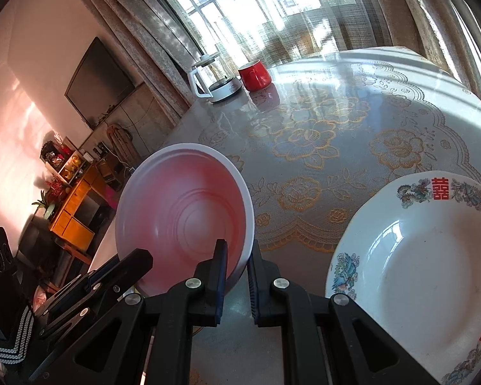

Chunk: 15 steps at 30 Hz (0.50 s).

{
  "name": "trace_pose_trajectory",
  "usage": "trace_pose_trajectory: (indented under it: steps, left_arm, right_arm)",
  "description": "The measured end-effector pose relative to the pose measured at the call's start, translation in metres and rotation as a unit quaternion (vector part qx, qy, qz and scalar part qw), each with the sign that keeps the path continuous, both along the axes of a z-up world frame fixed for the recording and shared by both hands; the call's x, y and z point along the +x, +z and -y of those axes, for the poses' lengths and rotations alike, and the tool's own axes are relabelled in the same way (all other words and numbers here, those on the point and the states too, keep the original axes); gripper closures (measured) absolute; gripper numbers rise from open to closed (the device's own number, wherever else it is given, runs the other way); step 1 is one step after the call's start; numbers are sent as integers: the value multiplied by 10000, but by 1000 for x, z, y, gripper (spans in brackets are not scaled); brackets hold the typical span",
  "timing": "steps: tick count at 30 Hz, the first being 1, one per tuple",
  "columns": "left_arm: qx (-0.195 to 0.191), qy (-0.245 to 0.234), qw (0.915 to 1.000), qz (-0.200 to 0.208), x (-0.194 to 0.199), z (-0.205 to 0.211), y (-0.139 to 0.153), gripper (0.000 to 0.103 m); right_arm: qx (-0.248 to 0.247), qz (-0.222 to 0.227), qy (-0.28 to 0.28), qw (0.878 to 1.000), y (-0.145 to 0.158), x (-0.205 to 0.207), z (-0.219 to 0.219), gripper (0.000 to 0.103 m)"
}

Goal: Organize plates and bowls
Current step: 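Lower the red bowl with both tools into the basin onto the yellow bowl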

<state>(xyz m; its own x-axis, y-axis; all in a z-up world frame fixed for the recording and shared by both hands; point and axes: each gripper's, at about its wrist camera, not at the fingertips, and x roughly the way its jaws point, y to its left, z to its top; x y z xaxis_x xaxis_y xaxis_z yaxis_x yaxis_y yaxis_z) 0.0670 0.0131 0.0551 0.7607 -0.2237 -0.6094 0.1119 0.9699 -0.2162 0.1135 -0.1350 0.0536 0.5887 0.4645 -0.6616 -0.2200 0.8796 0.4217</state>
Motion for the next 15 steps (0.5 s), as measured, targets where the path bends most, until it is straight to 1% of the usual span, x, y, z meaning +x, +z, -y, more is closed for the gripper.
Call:
trace_pose_trajectory:
  steps: [10, 15]
  left_arm:
    - [-70, 146, 9999, -20, -16, -19, -4, 85]
    - [-253, 198, 9994, -105, -22, -35, -9, 85]
  right_arm:
    - [116, 24, 178, 9998, 1, -13, -13, 91]
    - [233, -9, 305, 9993, -1, -18, -22, 91]
